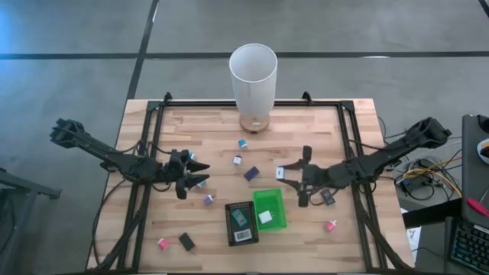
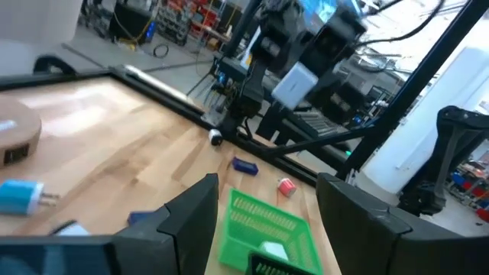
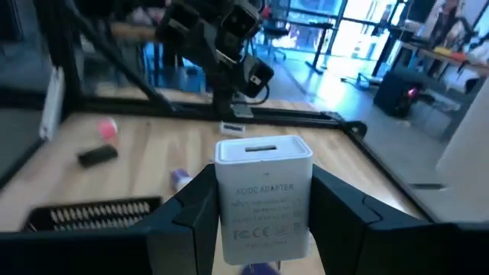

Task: Pick & Place Office items
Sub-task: Put the white charger adapter into the green bin

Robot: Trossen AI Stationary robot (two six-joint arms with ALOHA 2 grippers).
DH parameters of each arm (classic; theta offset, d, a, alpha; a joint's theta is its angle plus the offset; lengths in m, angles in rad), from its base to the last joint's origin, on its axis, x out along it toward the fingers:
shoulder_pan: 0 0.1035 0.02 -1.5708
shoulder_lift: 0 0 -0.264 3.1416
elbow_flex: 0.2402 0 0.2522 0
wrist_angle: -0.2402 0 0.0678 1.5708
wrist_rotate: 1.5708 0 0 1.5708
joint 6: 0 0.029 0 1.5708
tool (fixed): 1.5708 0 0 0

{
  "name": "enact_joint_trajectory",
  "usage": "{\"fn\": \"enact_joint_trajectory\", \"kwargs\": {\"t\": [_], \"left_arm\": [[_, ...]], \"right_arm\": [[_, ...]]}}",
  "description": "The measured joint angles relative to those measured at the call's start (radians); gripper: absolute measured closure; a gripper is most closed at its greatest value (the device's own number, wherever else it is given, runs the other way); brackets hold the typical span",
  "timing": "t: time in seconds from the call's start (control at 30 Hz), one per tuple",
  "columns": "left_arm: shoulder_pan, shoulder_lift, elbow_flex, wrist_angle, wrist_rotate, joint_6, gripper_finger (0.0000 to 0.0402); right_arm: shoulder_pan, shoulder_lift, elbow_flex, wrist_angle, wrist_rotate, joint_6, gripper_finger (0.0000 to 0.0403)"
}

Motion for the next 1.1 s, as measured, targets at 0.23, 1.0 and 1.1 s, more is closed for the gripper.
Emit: {"fn": "enact_joint_trajectory", "kwargs": {"t": [0.23,1.0,1.1], "left_arm": [[0.002,-0.016,0.0,0.126,-0.007,0.114,0.0174],[0.002,-0.064,0.0,0.234,-0.007,0.272,0.0174],[0.002,-0.064,0.0,0.231,-0.008,0.235,0.0174]], "right_arm": [[0.002,0.014,-0.133,0.127,-0.004,0.211,0.0256],[0.003,0.543,0.353,-0.59,-0.371,0.75,0.0256],[-0.004,0.622,0.463,-0.807,-0.371,0.786,0.0256]]}}
